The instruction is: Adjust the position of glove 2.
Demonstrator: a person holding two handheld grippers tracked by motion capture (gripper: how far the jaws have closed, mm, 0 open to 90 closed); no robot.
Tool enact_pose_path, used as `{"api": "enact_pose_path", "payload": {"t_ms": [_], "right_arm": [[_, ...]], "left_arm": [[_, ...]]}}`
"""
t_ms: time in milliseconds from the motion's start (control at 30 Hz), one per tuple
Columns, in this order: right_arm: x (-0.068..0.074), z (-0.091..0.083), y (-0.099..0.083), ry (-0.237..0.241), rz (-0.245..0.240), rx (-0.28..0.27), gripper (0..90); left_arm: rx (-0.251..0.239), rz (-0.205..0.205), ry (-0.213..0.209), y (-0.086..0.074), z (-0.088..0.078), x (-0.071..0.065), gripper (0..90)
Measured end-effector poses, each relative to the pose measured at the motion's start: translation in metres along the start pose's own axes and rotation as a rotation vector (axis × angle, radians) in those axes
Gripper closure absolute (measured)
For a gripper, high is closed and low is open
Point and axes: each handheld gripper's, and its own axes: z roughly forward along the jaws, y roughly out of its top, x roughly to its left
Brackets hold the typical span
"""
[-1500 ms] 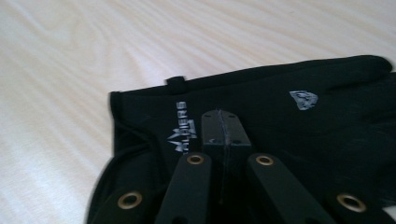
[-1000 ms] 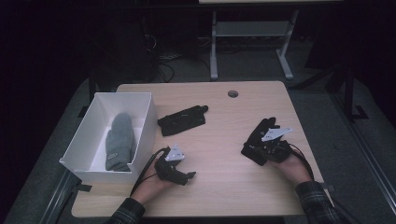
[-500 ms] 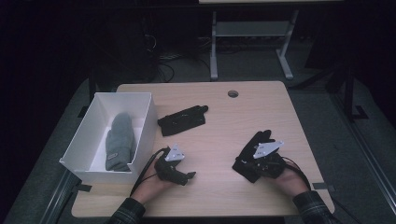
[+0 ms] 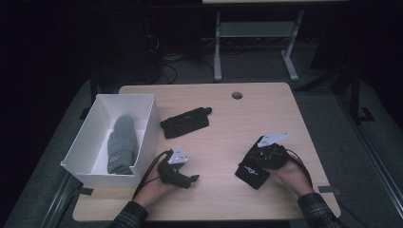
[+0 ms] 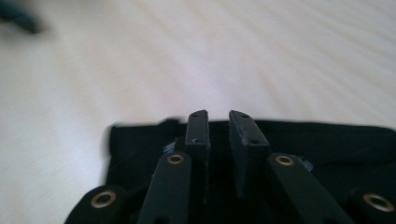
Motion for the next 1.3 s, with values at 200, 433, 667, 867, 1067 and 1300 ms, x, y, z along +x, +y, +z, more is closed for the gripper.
{"api": "enact_pose_path", "payload": {"t_ms": [200,433,667,867,1067,1300], "right_arm": [[-0.009,0.023,0.010,-0.033,0.017,0.054,72.1],[-0.007,0.028,0.008,-0.034,0.022,0.086,82.5],[-0.002,0.028,0.008,-0.041,-0.023,0.078,90.0],[-0.001,0.021,0.015,-0.009,-0.026,0.016,90.0],[-0.003,0.008,0.025,-0.008,-0.003,-0.046,90.0],[-0.024,0.014,0.010,-0.074,0.058,0.046,65.5]], "left_arm": [[0.003,0.000,0.000,0.000,0.000,0.000,12.8],[-0.001,0.000,0.000,0.000,0.000,0.000,12.8],[0.001,-0.001,0.000,0.000,0.000,0.000,12.8],[0.001,0.004,0.001,0.000,0.000,0.000,12.8],[-0.002,-0.004,-0.001,0.000,0.001,0.000,12.8],[0.002,-0.002,-0.001,0.000,0.000,0.000,12.8]]}}
